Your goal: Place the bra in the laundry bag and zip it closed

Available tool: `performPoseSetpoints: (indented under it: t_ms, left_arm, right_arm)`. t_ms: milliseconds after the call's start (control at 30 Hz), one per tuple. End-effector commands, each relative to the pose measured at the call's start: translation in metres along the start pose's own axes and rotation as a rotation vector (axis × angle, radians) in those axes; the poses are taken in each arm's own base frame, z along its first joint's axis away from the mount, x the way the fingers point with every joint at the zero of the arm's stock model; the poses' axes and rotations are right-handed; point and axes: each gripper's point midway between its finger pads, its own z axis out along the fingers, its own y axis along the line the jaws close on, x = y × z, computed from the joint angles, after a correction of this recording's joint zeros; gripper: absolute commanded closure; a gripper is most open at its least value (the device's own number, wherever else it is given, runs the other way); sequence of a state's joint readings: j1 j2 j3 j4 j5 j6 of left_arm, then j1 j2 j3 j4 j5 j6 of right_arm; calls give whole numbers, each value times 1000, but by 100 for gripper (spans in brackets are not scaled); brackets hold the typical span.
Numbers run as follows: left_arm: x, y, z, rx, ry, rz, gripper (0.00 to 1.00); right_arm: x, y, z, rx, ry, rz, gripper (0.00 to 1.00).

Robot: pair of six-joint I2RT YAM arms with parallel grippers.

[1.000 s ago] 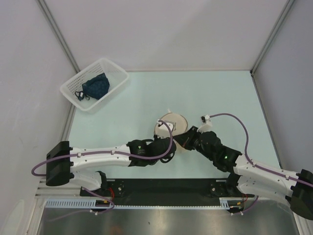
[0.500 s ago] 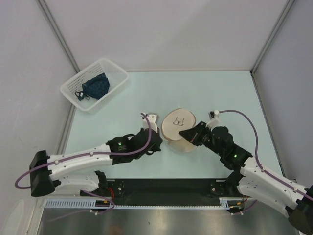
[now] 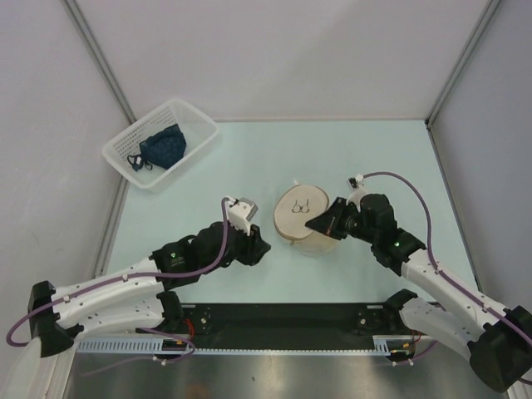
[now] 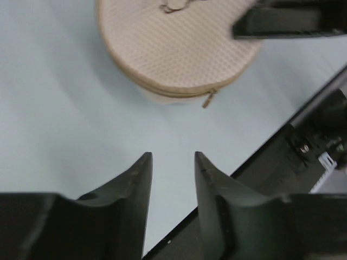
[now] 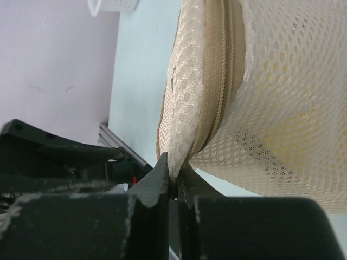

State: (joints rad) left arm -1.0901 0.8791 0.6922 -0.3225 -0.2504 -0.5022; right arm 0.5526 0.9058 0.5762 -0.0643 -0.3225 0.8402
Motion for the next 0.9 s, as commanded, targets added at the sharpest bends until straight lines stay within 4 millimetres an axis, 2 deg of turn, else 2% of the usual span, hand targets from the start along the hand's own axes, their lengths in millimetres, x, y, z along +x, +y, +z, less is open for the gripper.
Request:
performPoseSetpoints:
  t_ms: [0,67,100,133,167,200,233,300,333,367,433,467,533,567,633,667,700,867]
  left_arm:
    - [-3,-49,-1,289,-54,-35,45]
    - [-9,-50,2,282,-79,-76,37]
    - [-9,-48,5,266,-79,-92,30]
    - [-11,-42,8,240,-81,-118,27]
    - [-15,-40,9,233,-79,-177,24]
    - [-16,-35,11,214,-69,-222,17]
    - [-14,-16,15,148,-47,-283,16]
    - [-12,-8,17,125,-26,-402,11]
    - [-12,-1,19,104,-24,-442,4]
    - [-7,2,21,86,-8,-506,2]
    - [-4,5,26,98,14,-573,0]
    - [10,4,33,111,68,-617,0]
    - [5,2,40,156,60,-656,1]
    - [14,0,45,171,98,-683,1]
    - [6,-1,52,192,69,-681,2]
    - [11,2,59,172,79,-686,3]
    - [5,1,62,194,63,-683,7]
    - [6,5,84,192,75,-676,12]
  right_arm:
    - [-8,27,-10,-91,-23,77,97]
    - [-3,26,-11,-104,-7,101,96]
    - [-1,24,-11,-103,2,104,94]
    - [0,23,-11,-103,6,101,93]
    - [-2,29,-11,-137,4,86,91]
    - [3,23,-11,-138,18,84,89]
    - [-1,26,-12,-169,6,71,84]
    - [9,20,-12,-193,49,60,81]
    - [5,21,-12,-225,39,44,80]
    - [10,22,-13,-252,67,39,79]
    - [13,20,-10,-277,75,31,77]
    - [16,22,-11,-296,88,28,77]
    - [17,21,-9,-310,87,27,76]
    - [19,21,-9,-315,95,28,75]
    - [20,20,-9,-322,98,25,75]
    - [21,20,-9,-325,103,24,75]
    - [23,19,-9,-323,108,25,75]
    - [30,12,-8,-314,128,30,75]
